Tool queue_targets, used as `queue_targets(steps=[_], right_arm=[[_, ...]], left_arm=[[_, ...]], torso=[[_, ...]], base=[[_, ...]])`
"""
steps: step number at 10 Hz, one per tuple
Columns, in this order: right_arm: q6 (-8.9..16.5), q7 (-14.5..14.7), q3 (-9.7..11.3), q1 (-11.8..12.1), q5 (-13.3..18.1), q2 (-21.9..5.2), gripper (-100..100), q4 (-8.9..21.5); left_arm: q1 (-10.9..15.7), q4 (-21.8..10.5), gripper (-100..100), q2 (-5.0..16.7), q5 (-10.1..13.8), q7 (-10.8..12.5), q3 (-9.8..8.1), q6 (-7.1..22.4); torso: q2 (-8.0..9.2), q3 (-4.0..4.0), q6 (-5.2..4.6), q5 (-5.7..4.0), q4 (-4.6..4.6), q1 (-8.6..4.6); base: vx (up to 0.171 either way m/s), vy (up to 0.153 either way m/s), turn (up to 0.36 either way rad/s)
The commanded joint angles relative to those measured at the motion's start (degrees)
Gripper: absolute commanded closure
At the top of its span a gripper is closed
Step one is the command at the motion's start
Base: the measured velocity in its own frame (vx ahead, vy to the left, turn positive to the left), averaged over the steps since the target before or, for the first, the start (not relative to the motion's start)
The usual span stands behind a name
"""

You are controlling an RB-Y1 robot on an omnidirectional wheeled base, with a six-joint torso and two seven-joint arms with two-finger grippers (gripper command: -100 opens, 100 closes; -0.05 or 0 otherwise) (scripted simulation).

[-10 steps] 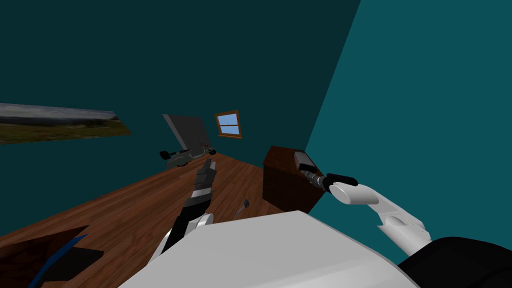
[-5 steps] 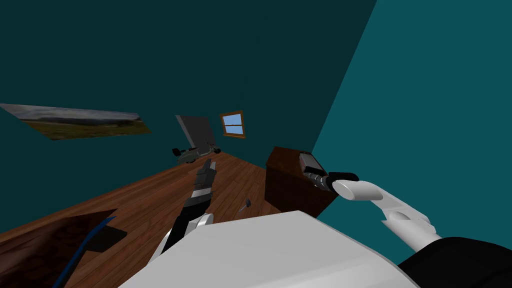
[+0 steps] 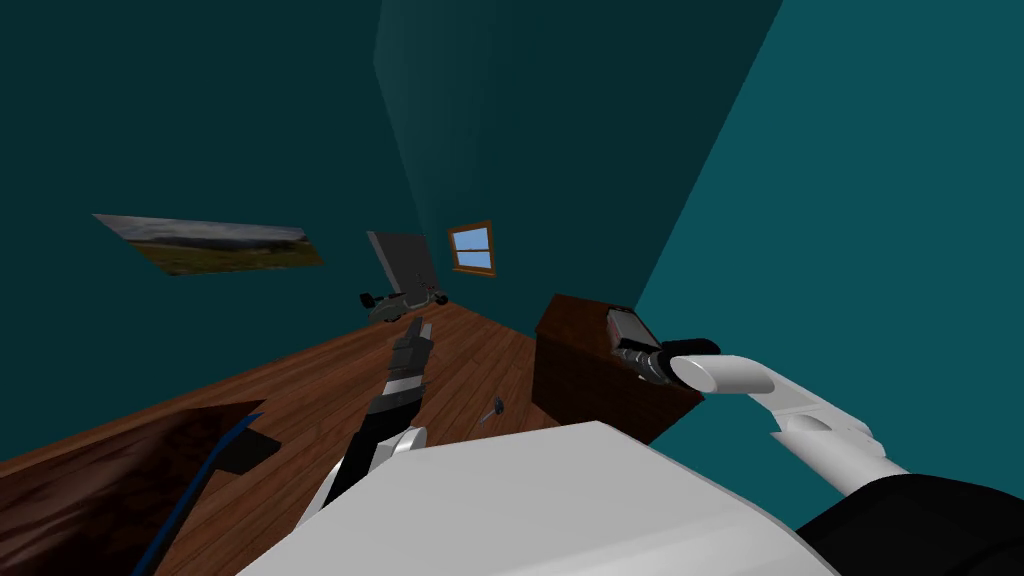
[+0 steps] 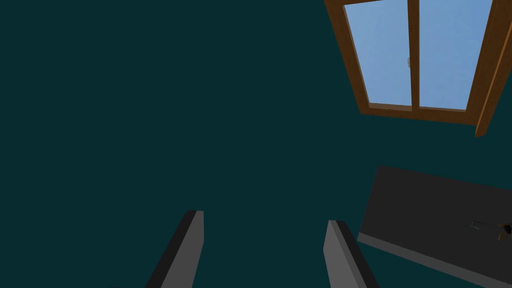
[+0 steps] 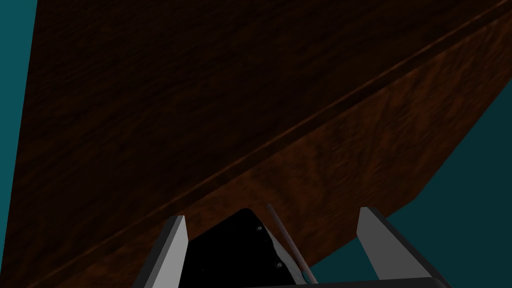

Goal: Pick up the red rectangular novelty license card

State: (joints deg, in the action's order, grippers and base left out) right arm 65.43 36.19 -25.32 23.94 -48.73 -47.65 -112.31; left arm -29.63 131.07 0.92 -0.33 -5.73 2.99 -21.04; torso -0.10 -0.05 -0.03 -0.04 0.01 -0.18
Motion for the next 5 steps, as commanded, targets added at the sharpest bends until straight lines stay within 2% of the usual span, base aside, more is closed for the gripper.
queue_targets(steps=[1,2,4,5], right_arm=[[2.9,0.8,-0.4,-0.2,-1.1,-0.9,-100,0.7],[4.6,2.0,-1.3,-0.5,-3.3,-2.8,-100,1.8],[7.1,2.0,-1.3,-0.5,-3.3,-2.8,-100,1.8],[9.2,3.2,-2.1,-0.8,-5.3,-4.5,-100,2.9]], left_arm=[[0.0,0.0,0,0.0,0.0,0.0,0.00,0.0],[0.0,0.0,0,0.0,0.0,0.0,-0.01,0.0],[0.0,0.0,0,0.0,0.0,0.0,-0.01,0.0],[0.0,0.0,0,0.0,0.0,0.0,-0.01,0.0]], torso=[[0.00,0.00,0.00,0.00,0.00,0.00],[0.00,-0.01,-0.06,-0.02,0.00,-0.04],[-0.09,-0.05,-0.06,-0.03,0.02,-0.08],[-0.03,-0.02,-0.08,-0.02,0.01,0.00]], base=[[0.022,-0.037,0.127],[0.040,-0.047,0.161],[0.035,-0.032,0.051],[0.036,-0.035,0.151]])
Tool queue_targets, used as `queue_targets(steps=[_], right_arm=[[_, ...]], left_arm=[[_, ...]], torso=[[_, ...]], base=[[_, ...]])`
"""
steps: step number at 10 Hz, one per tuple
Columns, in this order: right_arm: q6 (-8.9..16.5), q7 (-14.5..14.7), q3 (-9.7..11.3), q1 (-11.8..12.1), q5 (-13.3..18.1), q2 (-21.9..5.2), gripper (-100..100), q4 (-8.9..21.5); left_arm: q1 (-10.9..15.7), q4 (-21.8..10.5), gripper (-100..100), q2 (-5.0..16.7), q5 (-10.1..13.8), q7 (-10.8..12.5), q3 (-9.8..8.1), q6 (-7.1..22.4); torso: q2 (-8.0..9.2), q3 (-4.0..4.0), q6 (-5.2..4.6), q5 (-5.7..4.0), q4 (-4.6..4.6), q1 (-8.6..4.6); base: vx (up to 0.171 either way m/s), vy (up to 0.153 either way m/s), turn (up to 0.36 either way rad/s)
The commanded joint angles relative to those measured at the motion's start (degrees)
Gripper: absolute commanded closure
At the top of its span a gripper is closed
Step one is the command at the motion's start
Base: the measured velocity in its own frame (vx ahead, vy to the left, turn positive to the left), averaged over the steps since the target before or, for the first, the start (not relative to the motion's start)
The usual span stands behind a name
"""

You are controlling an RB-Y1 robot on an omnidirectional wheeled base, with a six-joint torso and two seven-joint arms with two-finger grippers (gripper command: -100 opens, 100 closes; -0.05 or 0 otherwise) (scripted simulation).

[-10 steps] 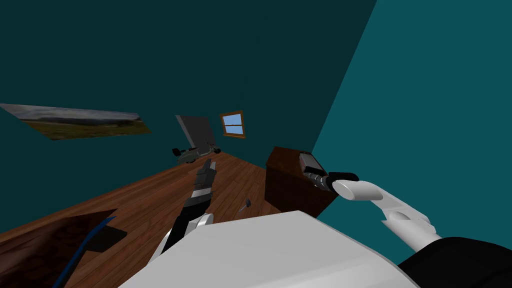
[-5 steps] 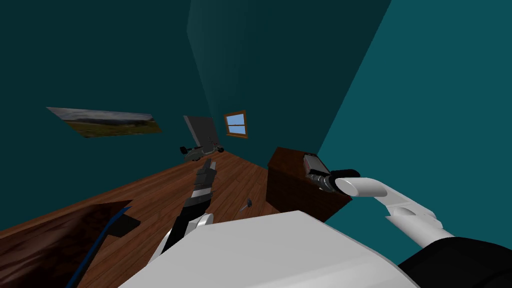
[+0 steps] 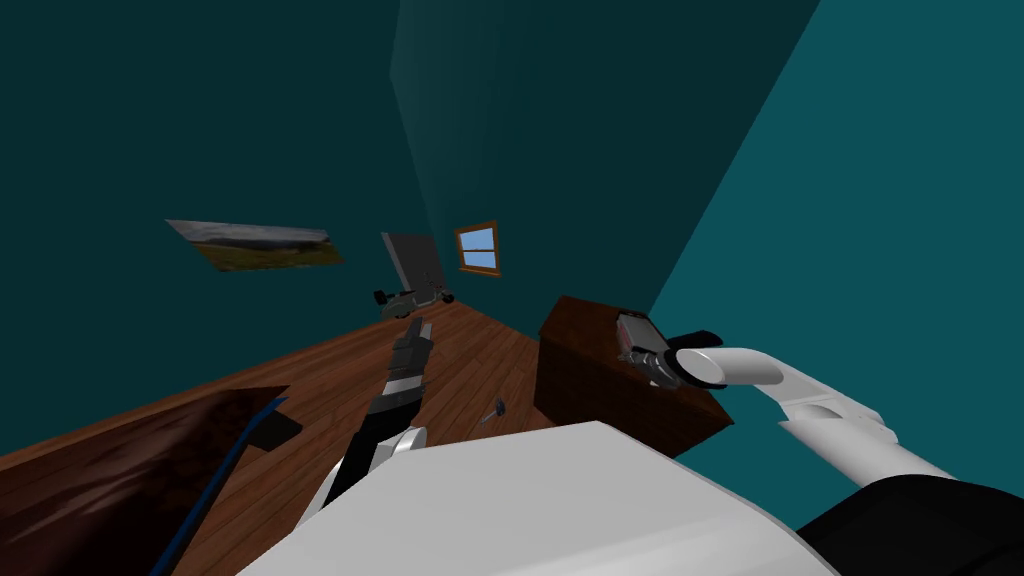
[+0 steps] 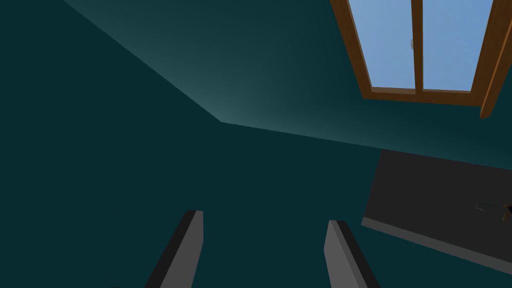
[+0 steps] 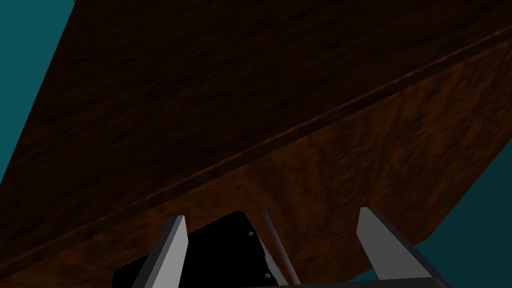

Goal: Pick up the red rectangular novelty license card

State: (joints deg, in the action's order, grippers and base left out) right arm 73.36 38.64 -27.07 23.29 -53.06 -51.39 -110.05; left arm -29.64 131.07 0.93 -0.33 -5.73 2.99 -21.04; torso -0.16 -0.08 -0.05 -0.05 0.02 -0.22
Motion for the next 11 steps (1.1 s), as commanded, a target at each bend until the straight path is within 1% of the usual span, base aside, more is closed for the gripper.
queue_targets(steps=[1,2,3,4,5,6,7,8,9,10,11], right_arm=[[2.9,0.7,-0.3,-0.2,-1.0,-0.8,-100,0.7],[4.4,1.7,-1.1,-0.5,-2.9,-2.5,-100,1.7],[6.0,1.7,-1.1,-0.5,-2.9,-2.5,-100,1.7],[6.4,1.7,-1.1,-0.5,-2.9,-2.5,-100,1.7],[8.9,2.7,-1.8,-0.7,-4.8,-4.1,-100,2.7],[9.7,2.7,-1.8,-0.7,-4.8,-4.1,-100,2.7],[11.9,3.5,-2.4,-1.0,-6.5,-5.6,-100,3.6],[12.8,3.5,-2.4,-1.0,-6.5,-5.6,-100,3.6],[14.8,4.3,-3.0,-1.3,-8.1,-7.0,-100,4.5],[15.6,4.3,-3.0,-1.3,-8.1,-7.0,-100,4.5],[17.7,5.0,-3.6,-1.5,-9.6,-8.4,-100,5.4]], left_arm=[[0.0,0.0,0,0.0,0.0,0.0,0.00,0.0],[0.0,0.0,0,0.0,0.0,0.0,0.00,0.0],[0.0,0.0,0,0.0,0.0,0.0,0.00,0.0],[0.0,0.0,0,0.0,0.0,0.0,-0.01,0.0],[0.0,0.0,0,0.0,0.0,0.0,0.00,0.0],[0.0,0.0,0,0.0,0.0,0.0,0.00,0.0],[0.0,0.0,0,0.0,0.0,0.0,-0.01,0.0],[0.0,0.0,0,0.0,0.0,0.0,-0.01,0.0],[0.0,0.0,0,0.0,0.0,0.0,-0.01,0.0],[0.0,0.0,0,0.0,0.0,0.0,0.00,0.0],[0.0,0.0,0,0.0,0.0,0.0,-0.01,0.0]], torso=[[0.00,0.00,0.00,0.00,0.00,0.00],[0.00,0.00,-0.03,-0.02,0.01,-0.02],[-0.05,-0.03,-0.01,-0.02,0.01,-0.07],[-0.01,-0.01,-0.05,-0.03,0.01,-0.06],[0.08,0.04,-0.06,-0.02,-0.01,0.03],[0.02,0.01,-0.01,-0.01,0.00,-0.02],[0.00,0.00,-0.05,-0.03,0.00,-0.05],[-0.04,-0.02,-0.02,-0.03,0.01,-0.12],[-0.03,-0.02,-0.06,-0.05,0.01,-0.11],[-0.06,-0.04,-0.02,-0.04,0.02,-0.10],[-0.04,-0.03,-0.06,-0.04,0.02,-0.06]], base=[[0.035,-0.044,0.132],[0.048,-0.054,0.155],[0.036,-0.056,0.095],[0.010,-0.027,-0.006],[0.032,-0.044,0.156],[0.037,-0.057,0.100],[0.043,-0.073,0.119],[0.042,-0.070,0.090],[0.047,-0.064,0.158],[0.039,-0.057,0.074],[0.037,-0.070,0.097]])
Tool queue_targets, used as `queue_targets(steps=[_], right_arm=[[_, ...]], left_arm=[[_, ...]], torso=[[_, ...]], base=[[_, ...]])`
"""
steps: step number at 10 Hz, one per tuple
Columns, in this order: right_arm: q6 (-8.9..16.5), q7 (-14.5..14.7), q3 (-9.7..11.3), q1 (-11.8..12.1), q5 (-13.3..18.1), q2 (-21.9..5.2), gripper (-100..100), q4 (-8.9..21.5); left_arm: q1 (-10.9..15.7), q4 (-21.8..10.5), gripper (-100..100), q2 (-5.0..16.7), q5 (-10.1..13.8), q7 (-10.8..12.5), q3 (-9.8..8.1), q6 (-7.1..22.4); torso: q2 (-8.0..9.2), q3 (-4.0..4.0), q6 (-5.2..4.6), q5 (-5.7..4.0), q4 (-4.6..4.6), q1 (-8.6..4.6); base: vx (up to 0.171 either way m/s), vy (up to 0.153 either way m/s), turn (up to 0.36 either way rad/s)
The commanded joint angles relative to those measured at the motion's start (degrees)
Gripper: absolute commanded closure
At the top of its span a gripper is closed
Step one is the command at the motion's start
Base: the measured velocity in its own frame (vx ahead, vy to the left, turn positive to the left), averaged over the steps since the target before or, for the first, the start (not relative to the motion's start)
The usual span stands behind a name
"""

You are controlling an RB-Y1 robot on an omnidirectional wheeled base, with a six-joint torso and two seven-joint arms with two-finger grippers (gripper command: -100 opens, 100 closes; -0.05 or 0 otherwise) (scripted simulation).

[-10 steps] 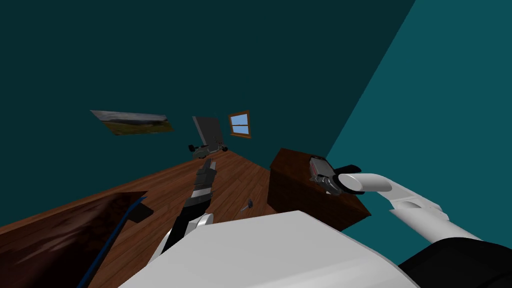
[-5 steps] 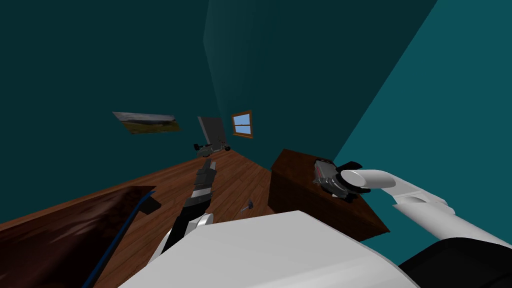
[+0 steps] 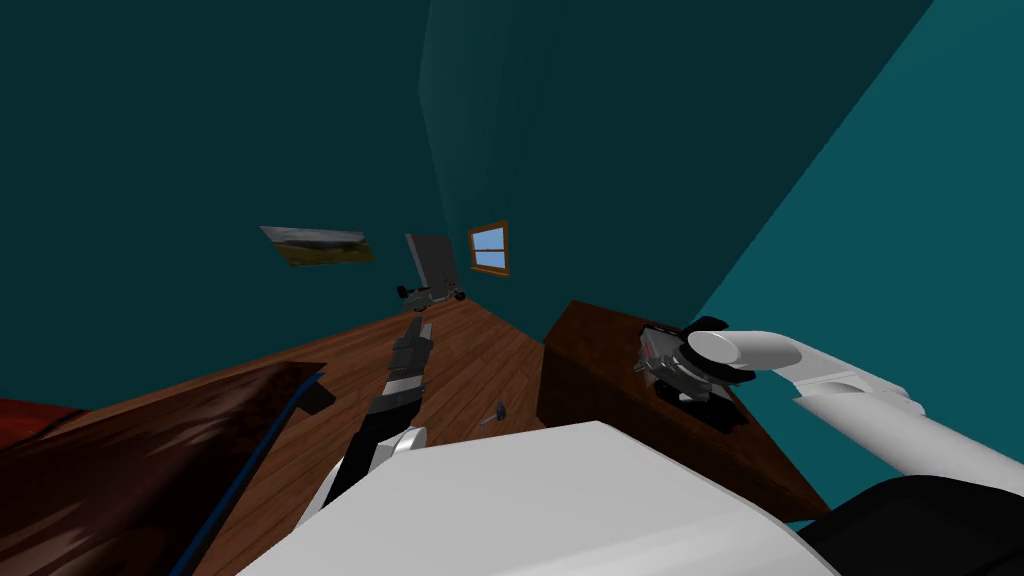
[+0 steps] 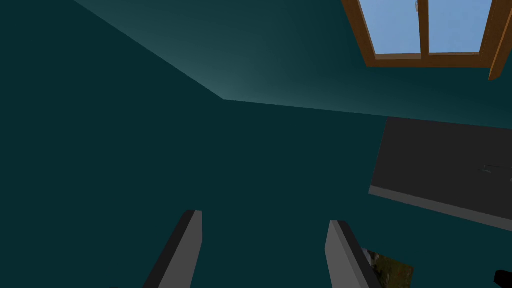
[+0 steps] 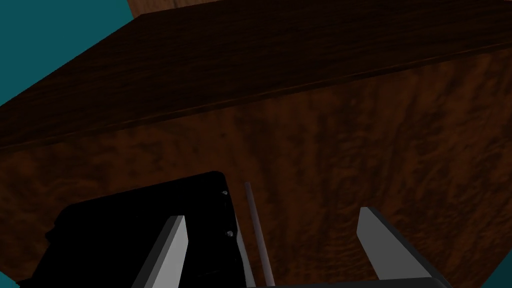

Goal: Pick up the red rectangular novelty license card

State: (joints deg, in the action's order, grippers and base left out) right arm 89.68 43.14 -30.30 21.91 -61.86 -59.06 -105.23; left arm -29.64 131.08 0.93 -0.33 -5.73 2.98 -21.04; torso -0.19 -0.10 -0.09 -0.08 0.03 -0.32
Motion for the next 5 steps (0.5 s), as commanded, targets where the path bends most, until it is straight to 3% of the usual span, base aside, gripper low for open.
queue_targets(steps=[1,5], right_arm=[[1.9,0.5,-0.3,-0.2,-0.8,-0.7,-100,0.5],[8.0,2.1,-1.6,-0.8,-4.6,-4.2,-100,2.7]], left_arm=[[0.0,0.0,0,0.0,0.0,0.0,0.00,0.0],[0.0,0.0,0,0.0,0.0,0.0,0.00,0.0]], torso=[[0.00,0.00,0.00,0.00,0.00,0.00],[-0.09,-0.05,0.02,-0.04,0.01,-0.21]], base=[[0.035,-0.065,0.063],[0.046,-0.087,0.107]])
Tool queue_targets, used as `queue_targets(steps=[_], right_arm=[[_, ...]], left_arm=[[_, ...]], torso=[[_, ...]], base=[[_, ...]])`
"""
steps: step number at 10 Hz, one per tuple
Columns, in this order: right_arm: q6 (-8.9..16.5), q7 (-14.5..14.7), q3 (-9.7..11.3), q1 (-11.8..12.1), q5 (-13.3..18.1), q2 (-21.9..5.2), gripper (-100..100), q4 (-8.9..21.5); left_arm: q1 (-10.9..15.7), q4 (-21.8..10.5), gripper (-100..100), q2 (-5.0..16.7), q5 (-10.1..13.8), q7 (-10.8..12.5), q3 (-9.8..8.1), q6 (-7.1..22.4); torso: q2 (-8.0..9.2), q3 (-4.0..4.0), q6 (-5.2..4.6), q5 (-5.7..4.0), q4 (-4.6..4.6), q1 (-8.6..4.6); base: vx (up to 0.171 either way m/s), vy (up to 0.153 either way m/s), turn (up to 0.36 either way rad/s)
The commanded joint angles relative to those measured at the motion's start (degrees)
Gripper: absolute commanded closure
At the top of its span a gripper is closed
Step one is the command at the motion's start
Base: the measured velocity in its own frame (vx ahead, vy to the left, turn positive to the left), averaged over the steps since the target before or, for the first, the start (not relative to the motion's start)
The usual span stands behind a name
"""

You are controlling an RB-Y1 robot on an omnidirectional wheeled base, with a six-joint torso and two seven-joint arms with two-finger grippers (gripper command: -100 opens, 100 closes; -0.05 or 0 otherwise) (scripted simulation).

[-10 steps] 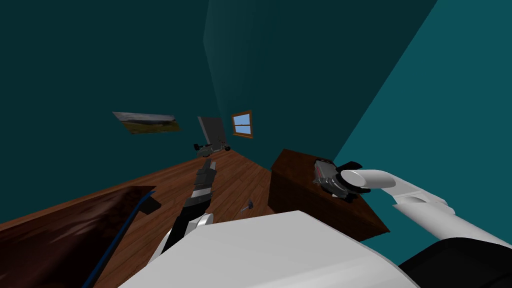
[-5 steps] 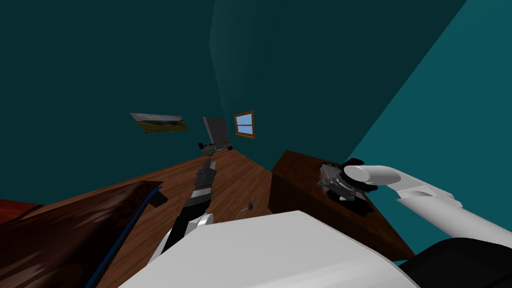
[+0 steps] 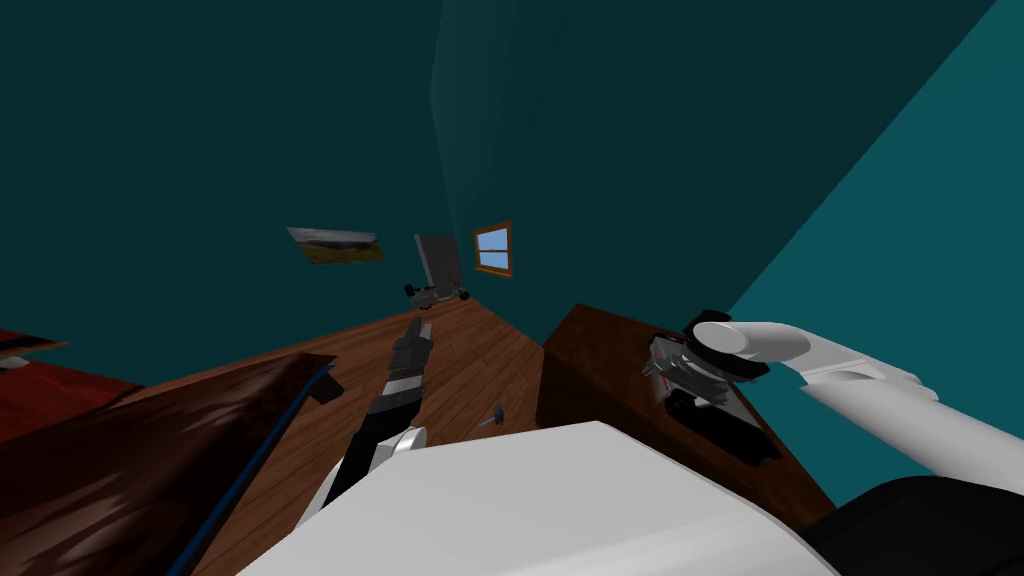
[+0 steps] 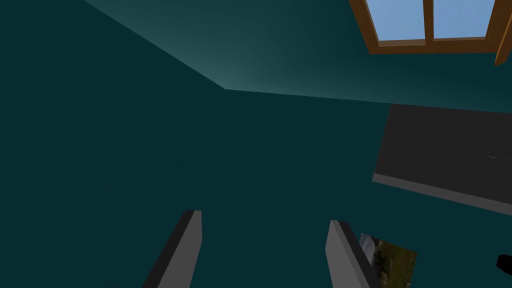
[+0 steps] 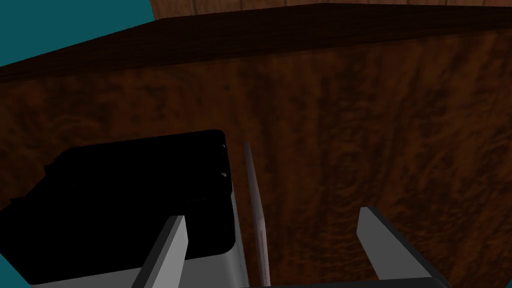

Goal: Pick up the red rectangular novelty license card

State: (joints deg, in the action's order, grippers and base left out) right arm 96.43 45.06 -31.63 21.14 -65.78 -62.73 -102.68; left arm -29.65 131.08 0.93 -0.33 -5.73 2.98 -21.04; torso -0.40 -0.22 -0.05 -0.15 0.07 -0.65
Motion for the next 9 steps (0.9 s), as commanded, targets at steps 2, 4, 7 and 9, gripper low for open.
queue_targets(steps=[2,4,7,9], right_arm=[[4.5,0.8,-0.8,-0.4,-2.5,-2.3,-100,1.2],[6.5,1.3,-1.2,-0.6,-3.7,-3.6,-100,1.9],[6.9,1.4,-1.2,-0.7,-4.0,-3.9,0,2.1],[4.3,1.6,0.8,-0.7,-1.8,-2.3,-100,3.0]], left_arm=[[0.0,0.0,0,0.0,0.0,0.0,0.00,0.0],[0.0,0.0,0,0.0,0.0,0.0,0.00,0.0],[0.0,0.0,0,0.0,0.0,0.0,0.00,0.0],[0.0,0.0,0,0.0,0.0,0.0,0.01,0.0]], torso=[[-0.07,-0.04,-0.01,-0.02,0.02,-0.09],[0.05,0.02,-0.03,-0.03,0.00,-0.03],[0.21,0.11,-0.05,0.03,-0.04,0.30],[0.29,0.16,-0.03,0.06,-0.06,0.42]], base=[[0.076,-0.129,0.123],[0.040,-0.099,0.067],[0.007,-0.033,0.040],[-0.028,0.012,0.077]])
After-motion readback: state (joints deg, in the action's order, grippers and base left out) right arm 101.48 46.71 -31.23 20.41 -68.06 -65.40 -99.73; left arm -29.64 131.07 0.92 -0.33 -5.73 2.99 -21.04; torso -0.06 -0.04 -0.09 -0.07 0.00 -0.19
